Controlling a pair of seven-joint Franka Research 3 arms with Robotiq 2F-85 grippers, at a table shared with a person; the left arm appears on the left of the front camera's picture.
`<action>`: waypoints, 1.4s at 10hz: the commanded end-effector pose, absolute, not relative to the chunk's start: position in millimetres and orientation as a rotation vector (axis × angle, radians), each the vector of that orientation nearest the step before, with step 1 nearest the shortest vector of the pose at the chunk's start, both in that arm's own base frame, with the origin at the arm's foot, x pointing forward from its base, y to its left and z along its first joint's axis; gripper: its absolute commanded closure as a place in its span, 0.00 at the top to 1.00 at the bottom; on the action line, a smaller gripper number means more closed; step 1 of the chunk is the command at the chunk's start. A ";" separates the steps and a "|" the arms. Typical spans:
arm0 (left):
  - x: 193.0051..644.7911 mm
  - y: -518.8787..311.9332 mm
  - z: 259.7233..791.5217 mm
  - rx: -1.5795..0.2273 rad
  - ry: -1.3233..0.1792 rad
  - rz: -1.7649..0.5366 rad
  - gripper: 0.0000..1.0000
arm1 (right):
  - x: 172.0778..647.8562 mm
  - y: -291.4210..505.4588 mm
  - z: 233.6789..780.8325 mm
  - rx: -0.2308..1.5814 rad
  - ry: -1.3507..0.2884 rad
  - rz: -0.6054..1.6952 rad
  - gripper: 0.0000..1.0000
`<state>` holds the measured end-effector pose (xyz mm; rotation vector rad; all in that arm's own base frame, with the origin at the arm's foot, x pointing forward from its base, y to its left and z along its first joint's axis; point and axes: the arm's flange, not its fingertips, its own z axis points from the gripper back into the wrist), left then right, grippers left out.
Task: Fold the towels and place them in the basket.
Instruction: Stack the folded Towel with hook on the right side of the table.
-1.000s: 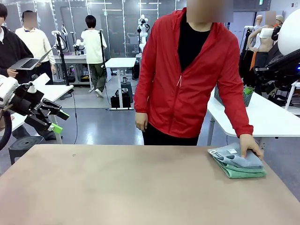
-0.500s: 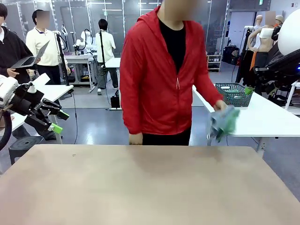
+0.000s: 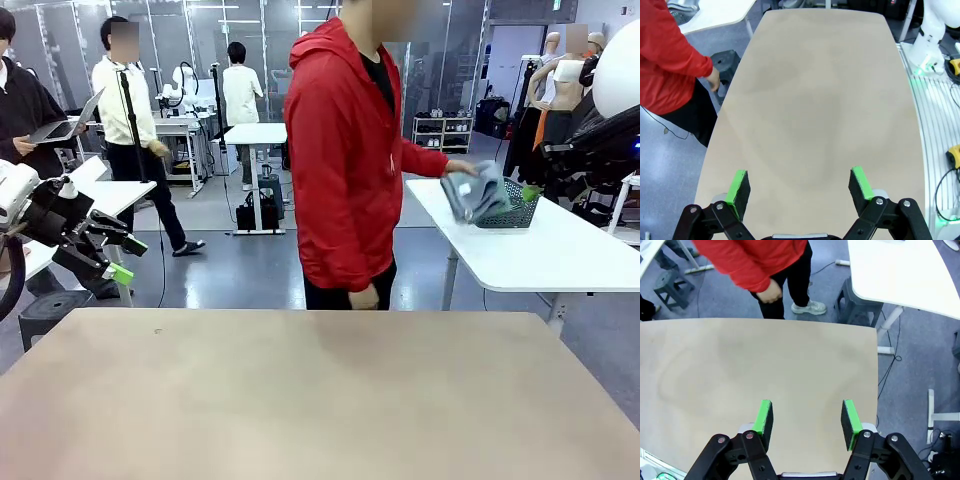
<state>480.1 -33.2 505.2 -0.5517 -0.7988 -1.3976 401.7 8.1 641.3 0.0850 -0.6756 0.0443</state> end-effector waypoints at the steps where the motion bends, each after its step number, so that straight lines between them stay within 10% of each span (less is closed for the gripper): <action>1: 478.2 -34.2 504.9 -0.540 -0.808 -1.391 1.00 | 399.8 8.0 641.5 0.081 -0.671 0.048 0.69; 14: 478.2 -34.2 504.9 -0.540 -0.808 -1.391 1.00 | 399.8 8.0 641.5 0.081 -0.671 0.048 0.69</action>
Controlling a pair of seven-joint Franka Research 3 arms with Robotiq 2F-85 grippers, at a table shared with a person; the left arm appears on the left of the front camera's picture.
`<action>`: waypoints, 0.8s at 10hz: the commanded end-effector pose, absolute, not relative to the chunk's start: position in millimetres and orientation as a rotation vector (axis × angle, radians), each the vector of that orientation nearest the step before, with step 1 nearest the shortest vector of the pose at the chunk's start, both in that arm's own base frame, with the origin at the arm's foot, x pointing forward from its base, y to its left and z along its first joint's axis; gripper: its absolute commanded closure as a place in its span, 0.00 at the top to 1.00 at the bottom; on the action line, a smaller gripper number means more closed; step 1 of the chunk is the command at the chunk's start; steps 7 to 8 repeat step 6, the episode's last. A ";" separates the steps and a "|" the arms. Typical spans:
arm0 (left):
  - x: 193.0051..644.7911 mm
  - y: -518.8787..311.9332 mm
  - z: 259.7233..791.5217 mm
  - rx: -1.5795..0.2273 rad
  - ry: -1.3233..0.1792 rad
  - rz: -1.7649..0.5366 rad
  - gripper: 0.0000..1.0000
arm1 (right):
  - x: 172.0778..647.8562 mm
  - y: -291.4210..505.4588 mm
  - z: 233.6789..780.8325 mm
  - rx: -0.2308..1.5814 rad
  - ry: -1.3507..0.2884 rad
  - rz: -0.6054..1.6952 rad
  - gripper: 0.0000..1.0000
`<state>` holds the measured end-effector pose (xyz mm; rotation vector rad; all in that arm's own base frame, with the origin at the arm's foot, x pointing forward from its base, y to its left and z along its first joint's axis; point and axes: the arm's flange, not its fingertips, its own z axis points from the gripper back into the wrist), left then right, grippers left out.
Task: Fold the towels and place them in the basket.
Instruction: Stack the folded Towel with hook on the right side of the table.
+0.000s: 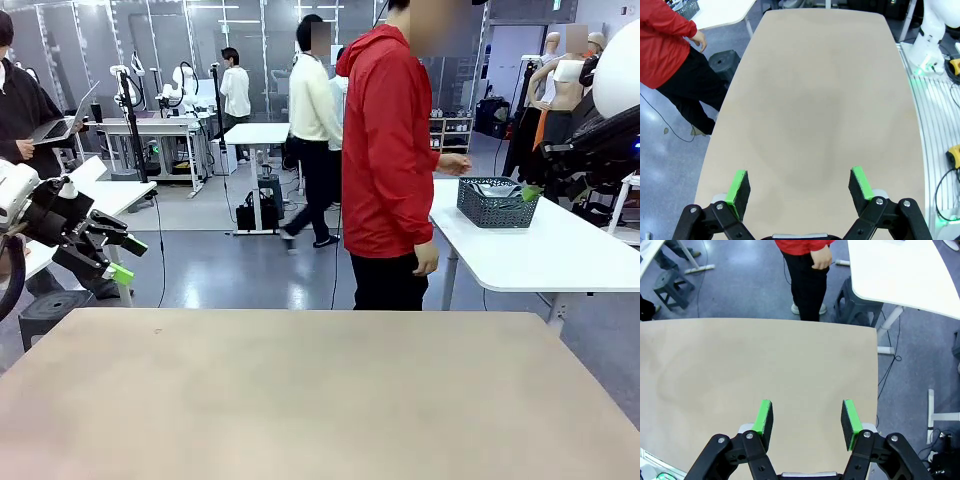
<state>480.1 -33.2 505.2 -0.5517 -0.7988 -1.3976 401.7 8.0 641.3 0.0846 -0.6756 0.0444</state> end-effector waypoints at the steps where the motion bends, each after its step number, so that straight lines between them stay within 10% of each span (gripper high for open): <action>1: 478.2 -34.2 504.9 -0.540 -0.808 -1.391 1.00 | 399.8 8.0 641.5 0.081 -0.671 0.048 0.69; 8: 478.2 -34.2 504.9 -0.540 -0.808 -1.391 1.00 | 399.8 8.0 641.5 0.081 -0.671 0.048 0.69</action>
